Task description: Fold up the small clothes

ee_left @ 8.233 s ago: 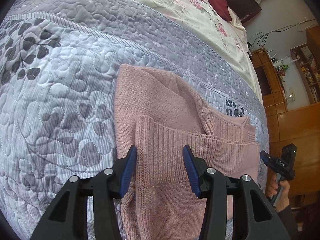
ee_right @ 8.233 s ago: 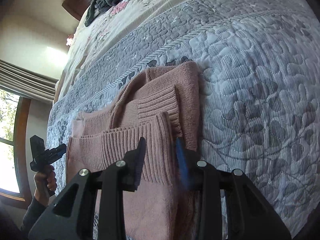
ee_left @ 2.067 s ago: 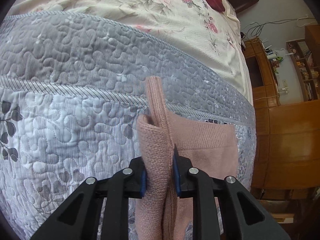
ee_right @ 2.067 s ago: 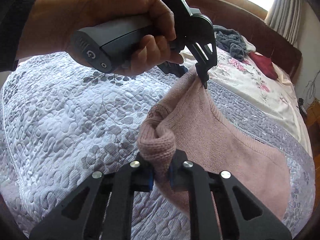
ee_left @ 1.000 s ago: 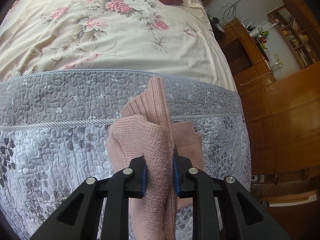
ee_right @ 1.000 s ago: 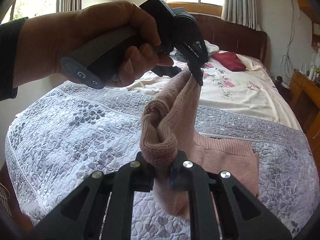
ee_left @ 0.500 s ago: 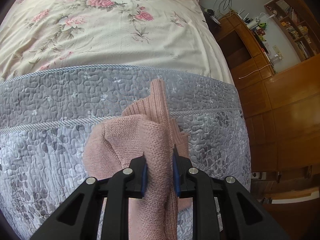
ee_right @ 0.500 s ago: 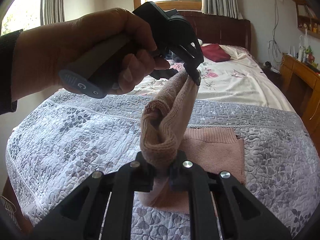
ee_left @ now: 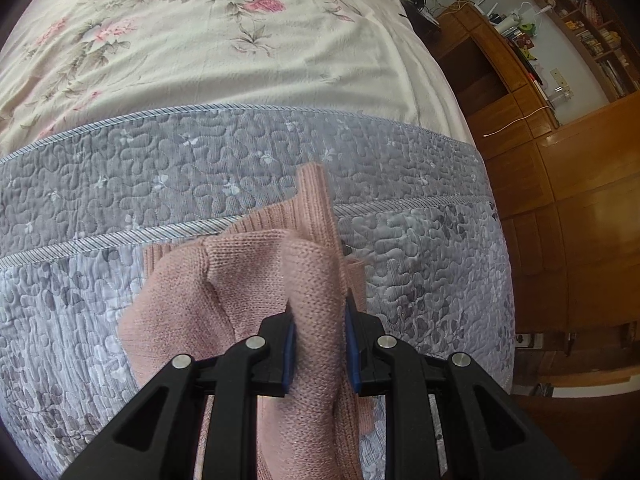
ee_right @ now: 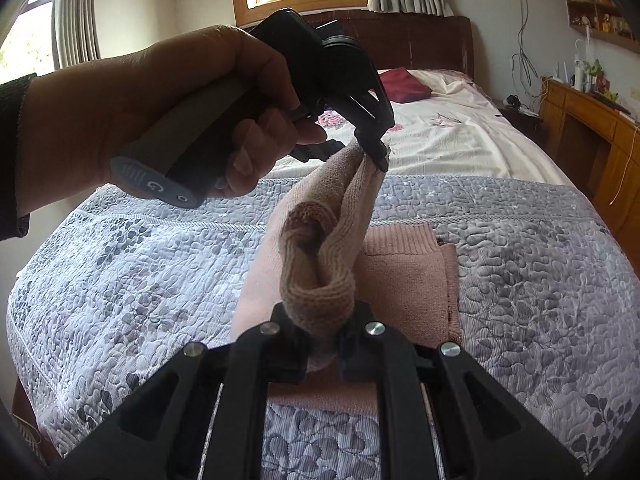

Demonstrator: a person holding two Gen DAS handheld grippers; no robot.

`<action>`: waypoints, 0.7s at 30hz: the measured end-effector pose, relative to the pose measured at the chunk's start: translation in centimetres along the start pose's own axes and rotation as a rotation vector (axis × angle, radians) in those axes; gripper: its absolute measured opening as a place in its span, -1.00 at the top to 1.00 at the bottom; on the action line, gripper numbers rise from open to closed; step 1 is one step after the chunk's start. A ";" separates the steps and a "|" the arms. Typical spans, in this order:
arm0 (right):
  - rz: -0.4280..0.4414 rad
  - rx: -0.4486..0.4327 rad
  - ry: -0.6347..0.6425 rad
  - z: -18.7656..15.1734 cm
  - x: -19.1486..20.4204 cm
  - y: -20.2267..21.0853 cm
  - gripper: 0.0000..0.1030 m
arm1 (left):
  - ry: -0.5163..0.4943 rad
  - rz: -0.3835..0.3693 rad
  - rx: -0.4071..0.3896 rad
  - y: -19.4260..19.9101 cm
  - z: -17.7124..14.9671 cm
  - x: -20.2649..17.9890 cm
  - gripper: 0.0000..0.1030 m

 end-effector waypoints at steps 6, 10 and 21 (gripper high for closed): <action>-0.007 0.011 -0.033 -0.8 -2.1 -0.4 0.82 | -0.019 0.025 0.021 -2.6 0.1 -1.4 0.61; -0.010 0.020 -0.058 -1.4 -3.6 -0.7 0.82 | -0.031 0.049 0.035 -4.4 -0.1 -2.2 0.61; 0.075 0.085 -0.220 -3.9 -8.2 -1.9 0.82 | -0.084 0.180 0.026 -8.7 -1.2 -4.3 0.61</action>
Point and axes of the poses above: each gripper's, at about its wrist camera, not at the fingertips, and y roughly against the way its jaws point, x to its left, z to its top, the point moved 3 cm from there along -y, roughly the way its jaws point, and after that the axes turned 12 degrees about -y, right-handed, at the moved point
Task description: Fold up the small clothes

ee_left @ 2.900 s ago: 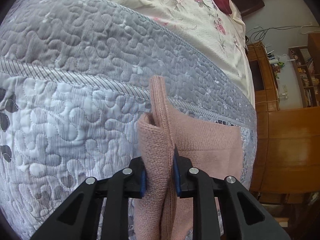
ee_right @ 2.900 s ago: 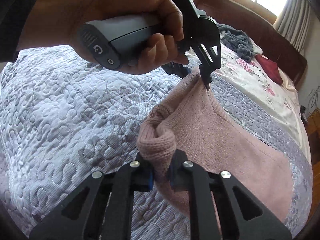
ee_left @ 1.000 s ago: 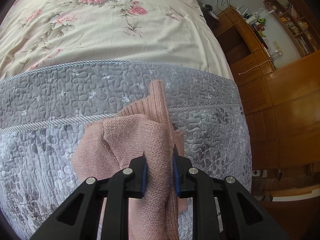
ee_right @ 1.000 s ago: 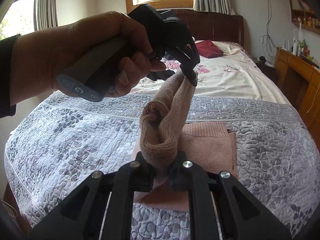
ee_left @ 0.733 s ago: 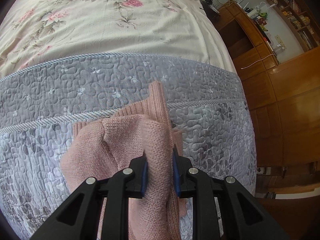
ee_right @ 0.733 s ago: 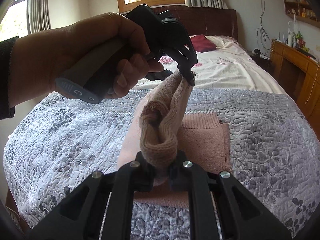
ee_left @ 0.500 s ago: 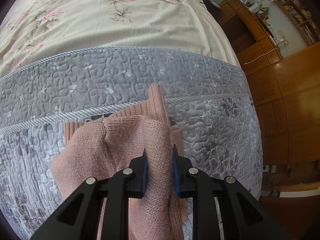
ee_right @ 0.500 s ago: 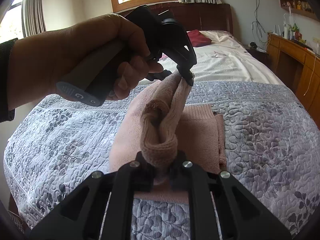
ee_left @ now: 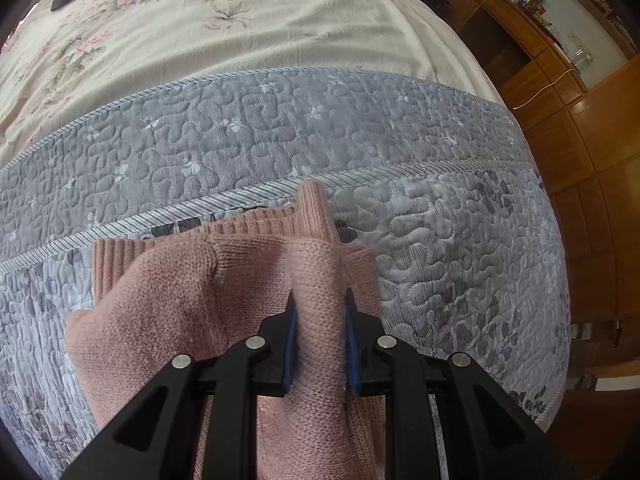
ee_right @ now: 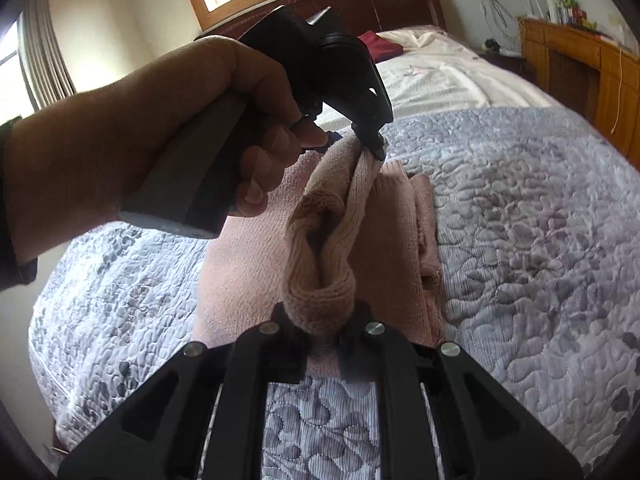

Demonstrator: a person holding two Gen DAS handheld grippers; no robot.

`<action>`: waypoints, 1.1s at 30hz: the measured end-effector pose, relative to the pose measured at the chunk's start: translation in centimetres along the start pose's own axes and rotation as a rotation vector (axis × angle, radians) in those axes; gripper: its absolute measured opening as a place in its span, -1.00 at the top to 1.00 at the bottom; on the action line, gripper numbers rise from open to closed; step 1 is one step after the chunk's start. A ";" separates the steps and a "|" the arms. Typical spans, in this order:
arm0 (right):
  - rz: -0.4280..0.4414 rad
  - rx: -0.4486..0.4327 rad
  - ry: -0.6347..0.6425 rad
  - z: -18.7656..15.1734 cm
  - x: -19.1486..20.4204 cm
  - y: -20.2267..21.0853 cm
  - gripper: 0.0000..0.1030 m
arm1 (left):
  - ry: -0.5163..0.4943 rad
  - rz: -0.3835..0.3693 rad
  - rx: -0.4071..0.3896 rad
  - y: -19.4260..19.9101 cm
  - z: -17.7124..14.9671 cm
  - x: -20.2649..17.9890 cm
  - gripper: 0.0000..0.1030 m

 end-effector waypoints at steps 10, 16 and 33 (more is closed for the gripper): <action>0.224 0.162 -0.291 -0.5 -6.3 -2.1 0.81 | 0.003 0.029 -0.056 -2.0 -0.6 -1.5 0.47; 0.289 0.252 -0.363 -1.2 -7.6 -3.5 0.69 | 0.003 -0.094 -0.142 -1.7 -1.0 -2.3 -0.09; 0.511 0.536 -0.580 3.2 -9.2 -8.9 -0.58 | 0.054 -0.367 -0.268 8.6 -9.9 3.4 -0.17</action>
Point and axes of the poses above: each gripper's, at about its wrist camera, not at the fingertips, and y roughly against the way its jaws point, x to its left, z to its top, the point moved 3 cm from there along -y, roughly the way its jaws point, and after that the axes turned 12 degrees about -y, right-handed, at the moved point
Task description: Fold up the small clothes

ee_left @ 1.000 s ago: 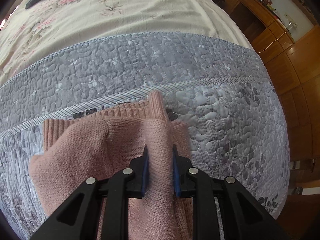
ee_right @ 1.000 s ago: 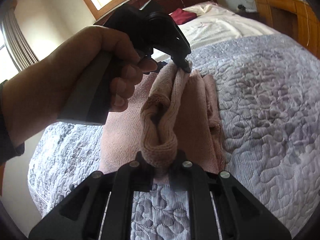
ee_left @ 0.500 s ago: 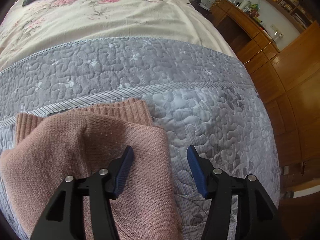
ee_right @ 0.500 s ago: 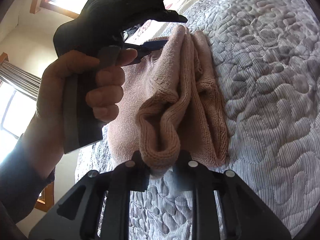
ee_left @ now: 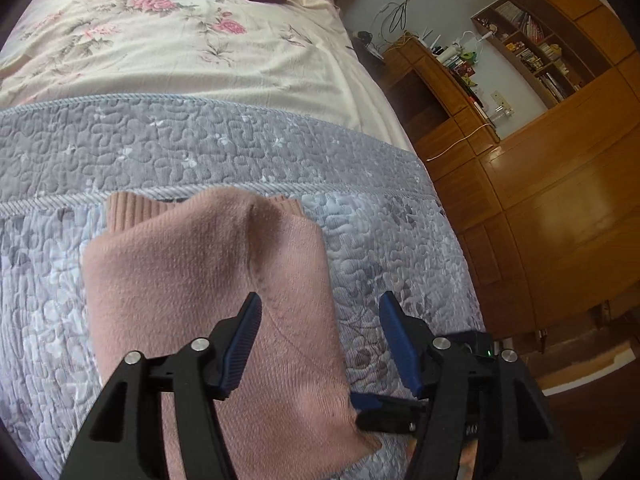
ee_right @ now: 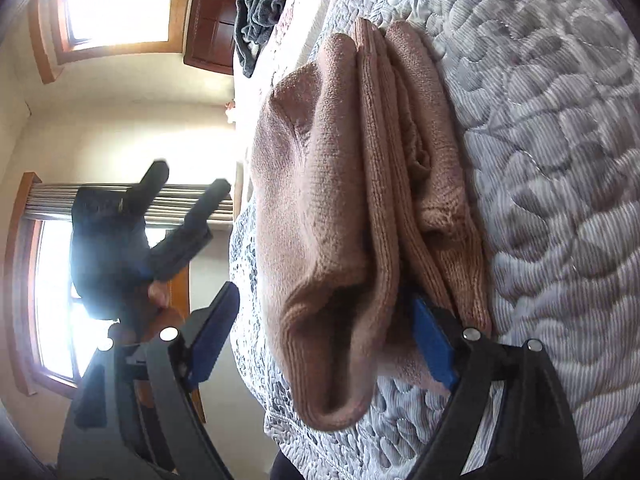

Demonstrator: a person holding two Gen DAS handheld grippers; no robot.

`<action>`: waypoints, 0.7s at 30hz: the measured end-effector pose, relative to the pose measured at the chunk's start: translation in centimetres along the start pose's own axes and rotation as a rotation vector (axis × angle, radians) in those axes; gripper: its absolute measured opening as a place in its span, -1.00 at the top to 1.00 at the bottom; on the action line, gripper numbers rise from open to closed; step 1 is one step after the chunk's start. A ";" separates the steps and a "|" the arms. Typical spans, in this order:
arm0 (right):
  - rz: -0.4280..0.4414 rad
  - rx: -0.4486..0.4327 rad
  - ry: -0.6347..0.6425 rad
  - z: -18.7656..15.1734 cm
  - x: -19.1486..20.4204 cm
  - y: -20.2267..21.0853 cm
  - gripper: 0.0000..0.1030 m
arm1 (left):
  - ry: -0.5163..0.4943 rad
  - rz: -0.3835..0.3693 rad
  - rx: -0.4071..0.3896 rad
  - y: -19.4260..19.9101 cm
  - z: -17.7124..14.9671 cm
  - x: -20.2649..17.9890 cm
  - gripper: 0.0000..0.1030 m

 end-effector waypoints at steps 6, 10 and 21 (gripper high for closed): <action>-0.131 -0.013 0.127 0.2 1.3 0.1 0.74 | 0.044 -0.144 0.005 1.3 -5.5 0.2 -0.16; -0.154 -0.012 0.049 0.7 -2.0 1.3 0.73 | 0.054 -0.154 0.103 -1.5 -9.4 0.9 -0.15; -0.236 -0.134 0.186 7.2 5.4 1.3 -0.07 | 0.110 -0.274 0.066 -2.3 -11.5 1.8 -0.04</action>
Point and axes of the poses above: each gripper's, at about its wrist camera, not at the fingertips, and y roughly against the way its jaws point, x to its left, z to its top, the point moved 3 cm from there along -y, roughly the way its jaws point, and after that the axes turned 12 degrees about -y, right-handed, at the moved point
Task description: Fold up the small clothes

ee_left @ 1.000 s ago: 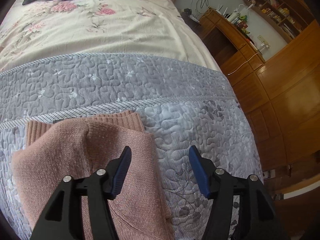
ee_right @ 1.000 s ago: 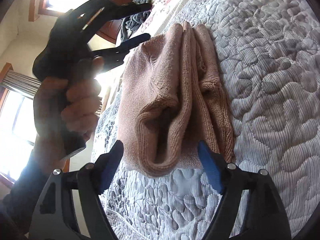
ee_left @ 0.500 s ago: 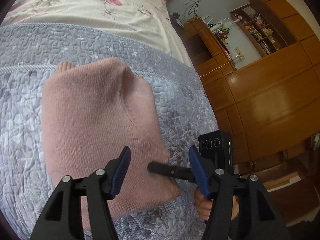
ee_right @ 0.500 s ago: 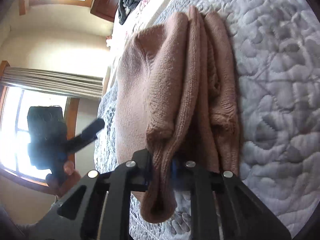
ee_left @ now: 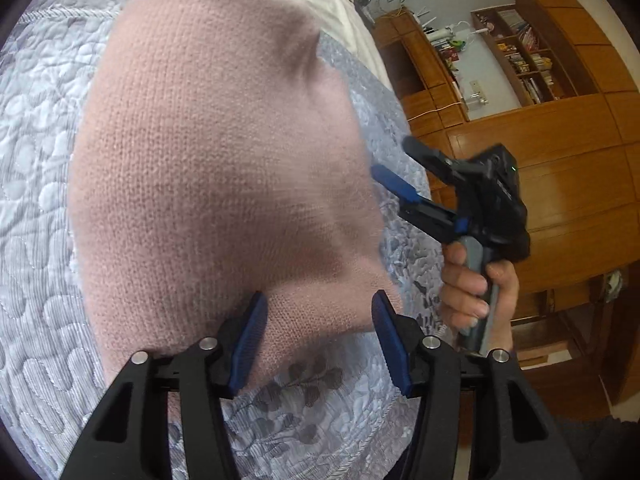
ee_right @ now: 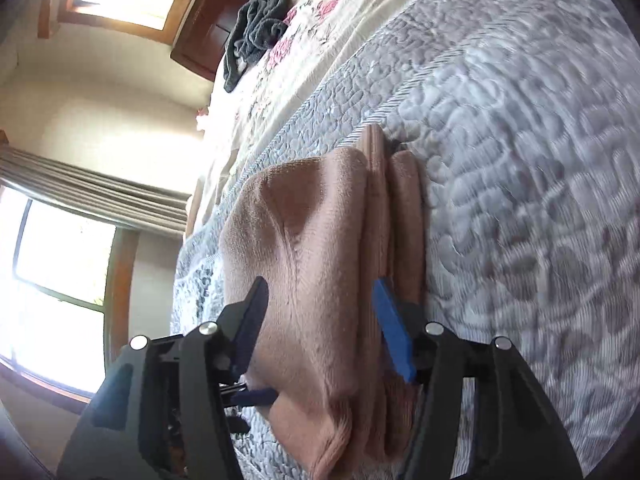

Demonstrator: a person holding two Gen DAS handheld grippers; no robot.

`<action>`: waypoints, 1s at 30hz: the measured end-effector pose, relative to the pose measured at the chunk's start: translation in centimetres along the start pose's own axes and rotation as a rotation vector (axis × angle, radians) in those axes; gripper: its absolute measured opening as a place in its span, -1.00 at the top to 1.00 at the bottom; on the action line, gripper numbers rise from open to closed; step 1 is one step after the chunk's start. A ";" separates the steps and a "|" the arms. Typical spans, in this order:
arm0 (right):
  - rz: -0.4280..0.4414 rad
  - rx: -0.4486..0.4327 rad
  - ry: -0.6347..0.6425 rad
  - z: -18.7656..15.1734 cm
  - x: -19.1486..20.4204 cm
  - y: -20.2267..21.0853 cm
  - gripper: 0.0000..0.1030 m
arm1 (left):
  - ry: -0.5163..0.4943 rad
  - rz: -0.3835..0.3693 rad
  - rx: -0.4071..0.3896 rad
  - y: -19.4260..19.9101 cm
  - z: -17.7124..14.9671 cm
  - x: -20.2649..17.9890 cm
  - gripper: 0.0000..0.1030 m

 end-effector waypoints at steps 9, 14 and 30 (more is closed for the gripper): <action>-0.067 -0.004 0.000 0.0 -3.7 -3.6 0.70 | -0.059 0.034 0.159 -3.8 -1.9 -0.1 0.12; -0.006 -0.058 0.046 1.6 -0.5 -0.1 0.56 | -0.103 -0.051 0.033 1.6 3.2 -1.8 0.04; -0.020 0.023 0.034 5.2 -3.4 -3.8 1.00 | 0.086 0.140 -0.115 2.3 13.5 9.8 0.59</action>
Point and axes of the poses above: each gripper's, at about its wrist camera, not at the fingertips, and y roughly against the way its jaws point, x to its left, z to its top, the point moved 3 cm from there along -y, roughly the way its jaws point, and after that the axes turned 12 degrees about -y, right-handed, at the moved point
